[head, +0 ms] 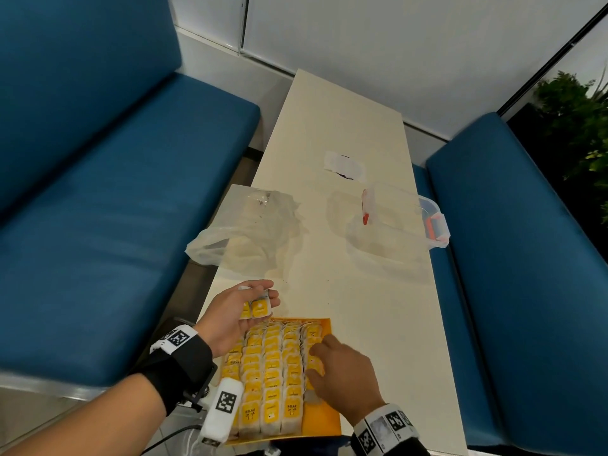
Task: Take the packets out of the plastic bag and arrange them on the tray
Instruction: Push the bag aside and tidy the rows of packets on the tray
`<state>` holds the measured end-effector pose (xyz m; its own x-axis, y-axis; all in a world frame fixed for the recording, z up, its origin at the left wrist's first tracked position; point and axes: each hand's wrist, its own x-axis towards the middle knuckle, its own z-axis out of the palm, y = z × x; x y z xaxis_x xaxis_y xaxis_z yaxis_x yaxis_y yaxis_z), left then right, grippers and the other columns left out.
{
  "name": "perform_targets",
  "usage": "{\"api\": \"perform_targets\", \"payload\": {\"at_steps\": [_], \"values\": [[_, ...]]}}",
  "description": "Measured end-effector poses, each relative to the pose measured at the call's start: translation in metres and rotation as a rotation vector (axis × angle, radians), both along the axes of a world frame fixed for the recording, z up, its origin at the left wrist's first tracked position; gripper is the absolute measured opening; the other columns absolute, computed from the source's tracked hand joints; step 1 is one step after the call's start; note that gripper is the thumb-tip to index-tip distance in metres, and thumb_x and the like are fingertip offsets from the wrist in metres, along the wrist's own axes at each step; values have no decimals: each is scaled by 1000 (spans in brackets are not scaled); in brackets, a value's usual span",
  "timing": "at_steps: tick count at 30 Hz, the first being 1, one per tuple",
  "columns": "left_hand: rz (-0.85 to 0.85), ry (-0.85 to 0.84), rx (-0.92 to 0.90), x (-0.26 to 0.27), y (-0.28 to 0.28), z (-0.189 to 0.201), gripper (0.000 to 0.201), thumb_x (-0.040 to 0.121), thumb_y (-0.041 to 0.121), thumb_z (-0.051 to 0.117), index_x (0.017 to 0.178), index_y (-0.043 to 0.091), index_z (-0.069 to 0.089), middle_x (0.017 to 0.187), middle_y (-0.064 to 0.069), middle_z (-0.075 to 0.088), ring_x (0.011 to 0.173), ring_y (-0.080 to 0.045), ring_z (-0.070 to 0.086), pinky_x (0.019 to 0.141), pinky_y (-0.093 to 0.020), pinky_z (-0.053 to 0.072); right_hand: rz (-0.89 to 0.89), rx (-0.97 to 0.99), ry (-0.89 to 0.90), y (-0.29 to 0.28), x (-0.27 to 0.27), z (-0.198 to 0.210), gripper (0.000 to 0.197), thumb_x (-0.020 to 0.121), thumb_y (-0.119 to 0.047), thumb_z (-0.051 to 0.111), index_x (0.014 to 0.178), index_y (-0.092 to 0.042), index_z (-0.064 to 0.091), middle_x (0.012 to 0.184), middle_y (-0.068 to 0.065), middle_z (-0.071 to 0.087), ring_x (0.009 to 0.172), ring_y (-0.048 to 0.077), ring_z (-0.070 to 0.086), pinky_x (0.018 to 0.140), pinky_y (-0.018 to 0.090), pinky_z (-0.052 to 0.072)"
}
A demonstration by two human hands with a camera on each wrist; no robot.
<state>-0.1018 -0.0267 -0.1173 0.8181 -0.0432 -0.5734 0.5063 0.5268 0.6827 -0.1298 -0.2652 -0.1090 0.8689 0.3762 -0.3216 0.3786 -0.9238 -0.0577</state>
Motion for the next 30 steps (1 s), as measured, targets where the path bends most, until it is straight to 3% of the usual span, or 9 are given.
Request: {"api": "perform_targets", "payload": {"at_steps": [4,7,9,12,15,18,22,26,30], "values": [[-2,-9,-68,-2,-3,4,30,107,17,47,126,8,67,121,-13,74,113,-27,71,105,-48,51,-155,177,-105,14,17,23,32,90,-52,52,108,-30,66,106,-11,57,91,12,63,69,29,51],[1,-26,-144,-2,-8,9,32,106,19,47,129,7,66,125,-12,72,118,-28,69,109,-49,47,-387,466,114,35,33,38,25,83,-47,70,98,-27,71,92,-12,66,85,2,63,74,20,51],[1,-37,-198,-2,-11,13,32,106,20,48,130,7,64,127,-12,71,121,-28,67,103,-45,51,-461,652,237,50,39,42,22,79,-41,77,90,-22,74,83,-9,70,75,-1,64,66,14,48],[3,-48,-269,-3,-14,17,34,106,19,47,132,6,63,130,-13,70,121,-31,67,88,-37,60,-536,879,368,68,40,44,17,83,-23,77,90,-8,75,70,-4,67,49,2,57,51,18,46],[8,-50,-294,-4,-14,15,34,105,17,46,133,5,62,132,-15,68,122,-35,65,103,-46,51,-605,977,360,76,42,38,13,84,-14,75,89,-2,72,69,6,67,47,10,55,49,23,45],[-12,-62,-270,-5,-12,10,34,106,17,46,133,8,63,132,-15,68,126,-35,62,114,-52,42,-657,999,326,75,46,35,13,85,-12,74,85,0,68,66,8,65,49,17,59,46,21,42],[-34,-67,-141,-5,-8,6,31,107,17,47,129,17,68,127,-8,72,122,-28,66,110,-49,47,-599,929,160,66,56,42,15,86,-23,73,80,-10,67,73,1,68,53,18,66,55,27,50],[-31,-107,77,-3,-5,5,30,108,12,45,121,17,71,115,-7,74,98,-21,73,85,-34,58,-342,566,-55,52,61,48,16,93,-34,62,86,-21,70,88,-6,64,76,10,61,70,23,48],[-106,-186,260,-1,-8,8,31,105,6,46,110,16,75,79,-8,60,62,-14,50,56,-25,46,-258,411,-84,41,62,46,16,97,-20,55,99,-14,70,97,1,55,82,18,58,69,27,45]]}}
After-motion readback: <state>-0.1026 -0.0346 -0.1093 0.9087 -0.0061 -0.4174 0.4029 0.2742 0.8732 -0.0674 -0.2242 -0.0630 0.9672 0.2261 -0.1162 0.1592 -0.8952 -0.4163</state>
